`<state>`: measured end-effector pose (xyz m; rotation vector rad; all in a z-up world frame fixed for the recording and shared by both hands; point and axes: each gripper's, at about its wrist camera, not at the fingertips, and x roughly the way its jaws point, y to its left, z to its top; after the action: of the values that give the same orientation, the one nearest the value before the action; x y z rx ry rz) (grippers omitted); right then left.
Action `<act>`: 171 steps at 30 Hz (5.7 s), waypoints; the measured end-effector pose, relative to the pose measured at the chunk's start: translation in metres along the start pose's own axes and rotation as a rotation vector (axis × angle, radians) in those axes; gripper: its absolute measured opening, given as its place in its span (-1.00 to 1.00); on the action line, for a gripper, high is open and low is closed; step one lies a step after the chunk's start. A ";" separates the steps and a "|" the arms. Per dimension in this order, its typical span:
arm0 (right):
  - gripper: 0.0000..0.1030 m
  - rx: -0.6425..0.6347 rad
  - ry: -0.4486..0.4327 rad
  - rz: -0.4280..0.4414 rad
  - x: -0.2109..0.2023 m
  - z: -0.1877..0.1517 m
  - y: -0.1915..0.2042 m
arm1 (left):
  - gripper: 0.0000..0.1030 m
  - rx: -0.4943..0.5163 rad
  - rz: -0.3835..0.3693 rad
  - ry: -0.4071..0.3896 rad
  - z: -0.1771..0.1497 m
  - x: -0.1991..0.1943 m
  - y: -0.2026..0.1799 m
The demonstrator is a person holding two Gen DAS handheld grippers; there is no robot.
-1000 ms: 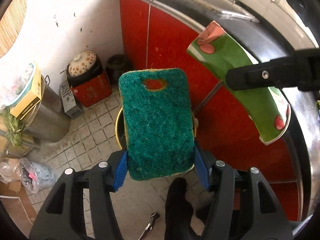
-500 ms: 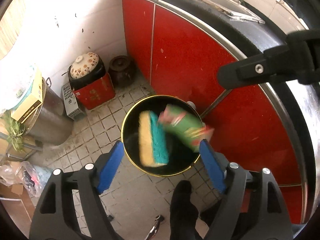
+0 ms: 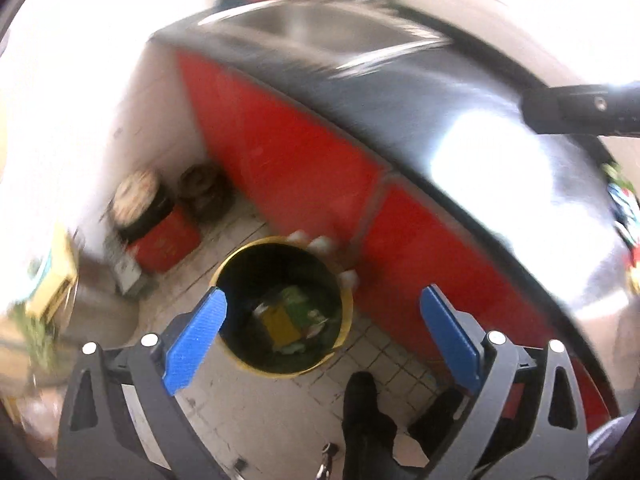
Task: Collect trash
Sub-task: 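Return both open tools to the countertop, then grasp the green-capped marker with left tool while right tool grasps the clear plastic cup, then carry marker and cup to the bin and open both tools over it, then return both open tools to the countertop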
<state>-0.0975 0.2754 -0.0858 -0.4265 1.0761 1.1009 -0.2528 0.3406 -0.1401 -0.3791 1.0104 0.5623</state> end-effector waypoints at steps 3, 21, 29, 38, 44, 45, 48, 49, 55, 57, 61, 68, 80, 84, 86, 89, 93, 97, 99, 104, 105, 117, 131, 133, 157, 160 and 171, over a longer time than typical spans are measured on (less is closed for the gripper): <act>0.57 0.100 -0.083 -0.120 -0.059 -0.028 -0.061 | 0.84 0.114 -0.101 -0.031 0.029 -0.011 -0.059; 0.57 0.700 -0.298 -0.581 -0.278 -0.279 -0.282 | 0.84 0.868 -0.565 -0.092 0.036 -0.064 -0.433; 0.57 0.804 -0.287 -0.590 -0.286 -0.328 -0.318 | 0.84 1.018 -0.540 -0.056 0.019 -0.044 -0.469; 0.57 0.866 -0.225 -0.571 -0.270 -0.355 -0.389 | 0.84 1.089 -0.508 -0.039 0.024 0.010 -0.500; 0.57 0.788 -0.153 -0.489 -0.230 -0.342 -0.402 | 0.81 1.102 -0.510 -0.014 0.026 0.050 -0.516; 0.57 0.781 -0.146 -0.492 -0.225 -0.340 -0.404 | 0.79 1.107 -0.508 0.000 0.025 0.059 -0.519; 0.57 0.830 -0.152 -0.484 -0.215 -0.342 -0.420 | 0.60 1.124 -0.510 0.034 0.022 0.074 -0.525; 0.57 0.852 -0.156 -0.494 -0.215 -0.344 -0.428 | 0.54 1.133 -0.513 0.043 0.019 0.079 -0.528; 0.57 0.894 -0.110 -0.620 -0.216 -0.364 -0.483 | 0.19 1.141 -0.559 0.015 0.014 0.081 -0.535; 0.57 0.892 -0.076 -0.630 -0.210 -0.368 -0.501 | -0.21 1.140 -0.562 0.005 0.014 0.079 -0.538; -0.16 0.882 -0.027 -0.584 -0.201 -0.369 -0.514 | -0.75 1.118 -0.549 0.039 0.014 0.078 -0.544; -0.17 0.889 -0.152 -0.495 -0.252 -0.353 -0.457 | -0.75 1.066 -0.568 0.030 0.008 0.049 -0.537; -0.17 0.897 -0.150 -0.402 -0.265 -0.345 -0.382 | -0.75 0.889 -0.584 0.037 0.037 -0.010 -0.494; -0.17 0.883 -0.035 -0.387 -0.245 -0.338 -0.362 | -0.75 0.876 -0.564 0.046 0.029 -0.020 -0.484; -0.17 0.909 0.039 -0.400 -0.233 -0.341 -0.363 | -0.75 0.877 -0.556 0.034 0.026 -0.024 -0.479; -0.17 0.862 -0.037 -0.430 -0.247 -0.329 -0.357 | -0.75 0.868 -0.550 0.014 0.027 -0.032 -0.471; -0.17 0.846 -0.029 -0.441 -0.241 -0.324 -0.358 | -0.75 0.863 -0.534 -0.016 0.030 -0.039 -0.468; -0.17 0.832 -0.050 -0.431 -0.244 -0.321 -0.352 | -0.75 0.839 -0.513 -0.040 0.036 -0.045 -0.460; -0.17 0.814 -0.054 -0.423 -0.244 -0.317 -0.349 | -0.75 0.836 -0.500 -0.050 0.037 -0.048 -0.457; -0.17 0.726 -0.091 -0.404 -0.243 -0.288 -0.327 | -0.75 0.786 -0.465 -0.070 0.049 -0.055 -0.436; -0.17 0.696 -0.103 -0.395 -0.243 -0.278 -0.321 | -0.75 0.773 -0.456 -0.076 0.051 -0.056 -0.431; -0.17 0.248 -0.146 -0.156 -0.185 -0.123 -0.193 | -0.75 0.445 -0.257 -0.107 0.082 -0.074 -0.280; -0.16 -0.214 0.062 0.167 -0.039 -0.019 0.014 | -0.75 -0.019 0.047 -0.039 0.024 -0.067 -0.041; -0.16 -0.266 0.103 0.187 -0.015 -0.016 0.041 | -0.75 -0.067 0.071 -0.021 0.011 -0.062 -0.016; 0.19 -0.381 0.330 0.150 0.137 0.009 0.132 | 0.27 -0.261 0.047 0.038 -0.041 0.030 0.104; 0.23 -0.377 0.318 0.140 0.133 0.008 0.127 | 0.28 -0.270 0.052 0.037 -0.045 0.027 0.106; 0.40 -0.170 0.141 0.052 0.043 -0.002 0.037 | 0.77 -0.129 0.061 0.002 -0.022 -0.011 0.053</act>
<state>-0.1289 0.3125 -0.1160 -0.6215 1.1265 1.2276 -0.3040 0.3677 -0.1434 -0.4639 0.9926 0.6844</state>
